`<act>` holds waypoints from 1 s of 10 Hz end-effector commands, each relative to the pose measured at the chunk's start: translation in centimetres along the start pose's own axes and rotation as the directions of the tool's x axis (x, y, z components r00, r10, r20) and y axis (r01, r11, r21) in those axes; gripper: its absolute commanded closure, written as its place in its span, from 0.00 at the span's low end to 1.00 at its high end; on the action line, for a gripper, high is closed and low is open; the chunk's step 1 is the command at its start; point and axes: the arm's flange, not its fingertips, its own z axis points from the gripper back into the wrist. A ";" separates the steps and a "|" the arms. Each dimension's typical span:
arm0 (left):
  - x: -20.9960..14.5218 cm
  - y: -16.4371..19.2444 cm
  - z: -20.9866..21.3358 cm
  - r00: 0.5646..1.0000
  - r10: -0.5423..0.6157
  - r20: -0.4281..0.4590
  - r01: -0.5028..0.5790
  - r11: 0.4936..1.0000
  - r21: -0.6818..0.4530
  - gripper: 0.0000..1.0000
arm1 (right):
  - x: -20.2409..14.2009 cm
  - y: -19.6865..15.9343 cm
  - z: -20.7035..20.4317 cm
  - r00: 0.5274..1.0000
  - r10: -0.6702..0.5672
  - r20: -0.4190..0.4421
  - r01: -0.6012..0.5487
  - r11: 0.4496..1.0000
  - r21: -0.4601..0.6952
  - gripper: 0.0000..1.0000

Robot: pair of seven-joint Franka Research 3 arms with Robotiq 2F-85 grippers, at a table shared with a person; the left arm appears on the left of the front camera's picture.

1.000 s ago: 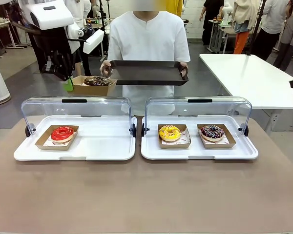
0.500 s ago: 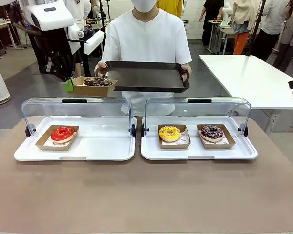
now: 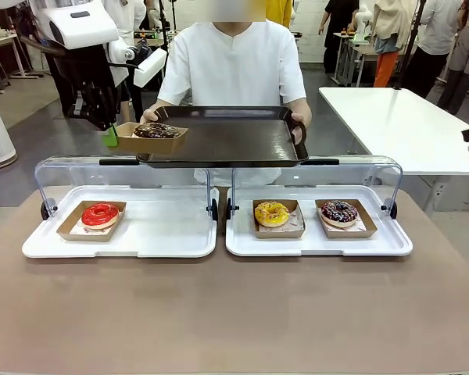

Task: Provide the desired donut to the person.
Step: Place the picked Paper togo box onto the Handle tray extended by the person.

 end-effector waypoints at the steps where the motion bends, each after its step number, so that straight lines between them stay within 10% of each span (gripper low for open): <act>1: 0.0 -0.1 0.2 1.000 0.003 -0.003 -0.003 1.000 0.006 1.00 | 0.0 -0.1 -0.1 1.000 0.007 0.022 -0.007 1.000 0.003 0.00; 10: 6.7 9.5 1.0 0.994 0.028 -0.102 -0.027 1.000 0.017 0.99 | 0.0 -0.1 -0.1 1.000 0.007 0.022 -0.007 1.000 0.003 0.00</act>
